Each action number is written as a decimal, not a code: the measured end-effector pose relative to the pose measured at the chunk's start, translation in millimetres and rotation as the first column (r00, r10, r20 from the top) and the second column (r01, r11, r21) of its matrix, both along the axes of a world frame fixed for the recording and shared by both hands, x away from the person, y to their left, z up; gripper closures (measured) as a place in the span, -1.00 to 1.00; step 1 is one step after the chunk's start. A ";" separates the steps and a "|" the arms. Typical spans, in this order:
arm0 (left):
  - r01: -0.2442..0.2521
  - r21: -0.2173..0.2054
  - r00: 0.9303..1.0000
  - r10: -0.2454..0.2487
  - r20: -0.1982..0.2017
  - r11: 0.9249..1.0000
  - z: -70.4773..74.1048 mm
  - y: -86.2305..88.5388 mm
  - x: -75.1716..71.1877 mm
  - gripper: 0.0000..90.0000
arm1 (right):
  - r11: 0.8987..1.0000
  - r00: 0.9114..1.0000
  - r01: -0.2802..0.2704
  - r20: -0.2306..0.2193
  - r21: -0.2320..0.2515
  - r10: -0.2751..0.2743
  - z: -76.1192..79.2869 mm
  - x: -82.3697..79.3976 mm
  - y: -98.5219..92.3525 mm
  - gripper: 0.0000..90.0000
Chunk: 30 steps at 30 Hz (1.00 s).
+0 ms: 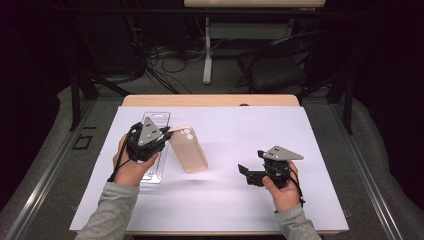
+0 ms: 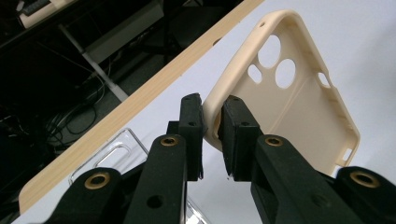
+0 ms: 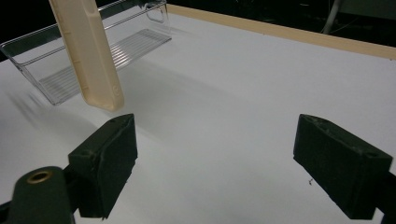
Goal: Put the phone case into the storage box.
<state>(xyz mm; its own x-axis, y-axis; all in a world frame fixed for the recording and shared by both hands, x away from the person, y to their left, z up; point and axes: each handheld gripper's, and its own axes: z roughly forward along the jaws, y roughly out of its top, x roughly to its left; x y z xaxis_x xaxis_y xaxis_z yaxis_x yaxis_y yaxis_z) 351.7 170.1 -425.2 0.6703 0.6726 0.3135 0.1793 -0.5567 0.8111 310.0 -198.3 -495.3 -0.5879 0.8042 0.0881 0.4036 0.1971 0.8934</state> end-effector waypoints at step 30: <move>0.068 0.106 0.998 -0.066 -0.019 0.992 20.8 -7.5 34.6 0.77 | 0.999 0.999 0.045 -0.031 0.010 -0.045 -11.6 5.1 -9.5 -0.73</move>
<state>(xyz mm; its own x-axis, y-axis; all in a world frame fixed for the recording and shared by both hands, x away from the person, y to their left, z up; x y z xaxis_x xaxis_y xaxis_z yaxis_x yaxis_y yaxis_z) 386.3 162.6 -404.5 0.7180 0.5895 0.3701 0.1511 -0.6510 0.7439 315.2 -207.9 -507.0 -0.5480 0.8287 0.1138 0.4388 0.1690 0.8826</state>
